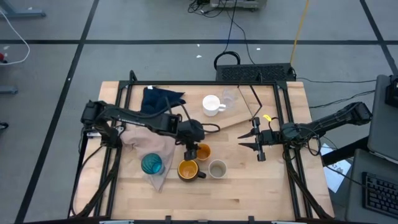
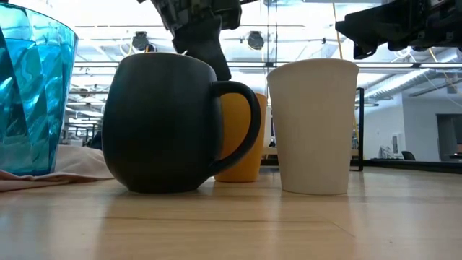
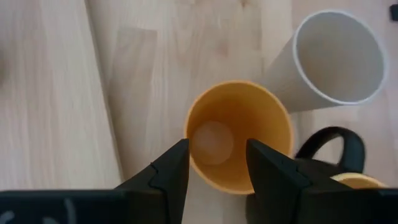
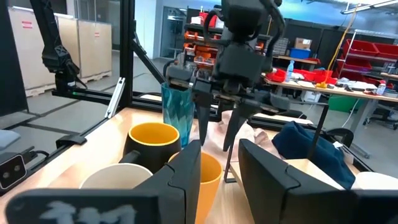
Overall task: Stack small to large cups/mugs on shelf
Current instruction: Put the yellow cup on the shelf
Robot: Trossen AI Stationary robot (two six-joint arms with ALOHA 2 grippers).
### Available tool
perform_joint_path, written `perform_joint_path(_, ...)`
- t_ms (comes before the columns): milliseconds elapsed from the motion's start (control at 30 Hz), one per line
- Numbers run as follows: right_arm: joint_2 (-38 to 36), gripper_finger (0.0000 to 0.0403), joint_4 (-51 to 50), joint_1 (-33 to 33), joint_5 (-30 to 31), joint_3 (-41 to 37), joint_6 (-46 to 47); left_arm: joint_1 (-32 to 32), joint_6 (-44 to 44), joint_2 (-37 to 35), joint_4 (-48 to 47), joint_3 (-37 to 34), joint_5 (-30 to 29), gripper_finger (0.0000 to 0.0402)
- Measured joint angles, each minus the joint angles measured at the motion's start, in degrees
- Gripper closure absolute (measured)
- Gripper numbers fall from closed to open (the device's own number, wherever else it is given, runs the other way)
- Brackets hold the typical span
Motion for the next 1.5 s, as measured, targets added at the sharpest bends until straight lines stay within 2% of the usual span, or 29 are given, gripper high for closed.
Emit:
perform_joint_path(600, 0.00, 0.0303, -0.69, 0.00, 0.01, 0.00, 0.00, 1.36, 0.95, 3.25, -1.25, 0.00, -1.86, 0.0243)
perform_joint_path(1500, 0.00, 0.0303, -1.45, -0.01, 0.00, 0.00, 0.00, 1.34, 1.70, 5.09, 2.27, 0.00, 2.08, 0.0243)
